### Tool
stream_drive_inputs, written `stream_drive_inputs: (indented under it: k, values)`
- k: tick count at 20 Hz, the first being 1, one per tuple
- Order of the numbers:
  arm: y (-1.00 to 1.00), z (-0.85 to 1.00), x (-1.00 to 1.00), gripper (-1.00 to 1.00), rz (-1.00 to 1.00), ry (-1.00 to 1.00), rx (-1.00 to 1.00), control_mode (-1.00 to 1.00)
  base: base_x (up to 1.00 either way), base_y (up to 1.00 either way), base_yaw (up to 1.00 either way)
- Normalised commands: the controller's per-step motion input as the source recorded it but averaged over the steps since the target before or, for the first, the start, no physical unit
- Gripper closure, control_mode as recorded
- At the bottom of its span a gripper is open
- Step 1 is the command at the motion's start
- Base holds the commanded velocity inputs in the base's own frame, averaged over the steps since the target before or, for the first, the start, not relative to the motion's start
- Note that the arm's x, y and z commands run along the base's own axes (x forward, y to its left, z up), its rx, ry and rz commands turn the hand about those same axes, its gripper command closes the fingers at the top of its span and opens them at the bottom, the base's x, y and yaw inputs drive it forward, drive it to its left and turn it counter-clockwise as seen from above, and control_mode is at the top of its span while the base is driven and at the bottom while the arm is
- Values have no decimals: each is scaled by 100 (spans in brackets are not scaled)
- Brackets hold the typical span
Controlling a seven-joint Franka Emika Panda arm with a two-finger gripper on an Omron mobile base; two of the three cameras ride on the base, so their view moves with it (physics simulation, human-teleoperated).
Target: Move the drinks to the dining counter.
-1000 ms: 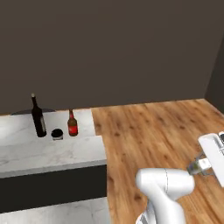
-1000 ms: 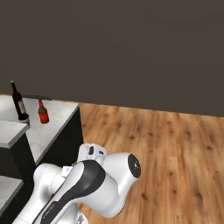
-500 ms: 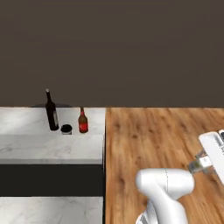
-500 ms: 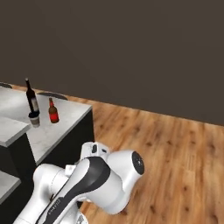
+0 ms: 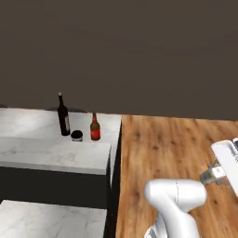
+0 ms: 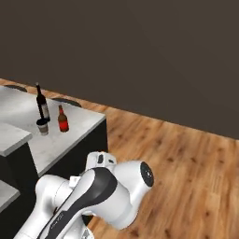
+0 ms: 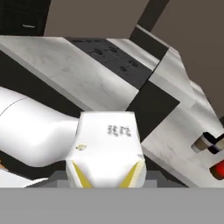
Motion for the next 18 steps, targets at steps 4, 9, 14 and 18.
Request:
stream_drive_inputs:
  k: [4,9,14,18]
  values:
    - [0,0,0,100,0,0,0,100,94,1,58]
    - [0,0,0,100,0,0,0,100,85,0,77]
    - [0,0,0,100,0,0,0,100,72,0,79]
    - [0,0,0,100,0,0,0,100,51,0,73]
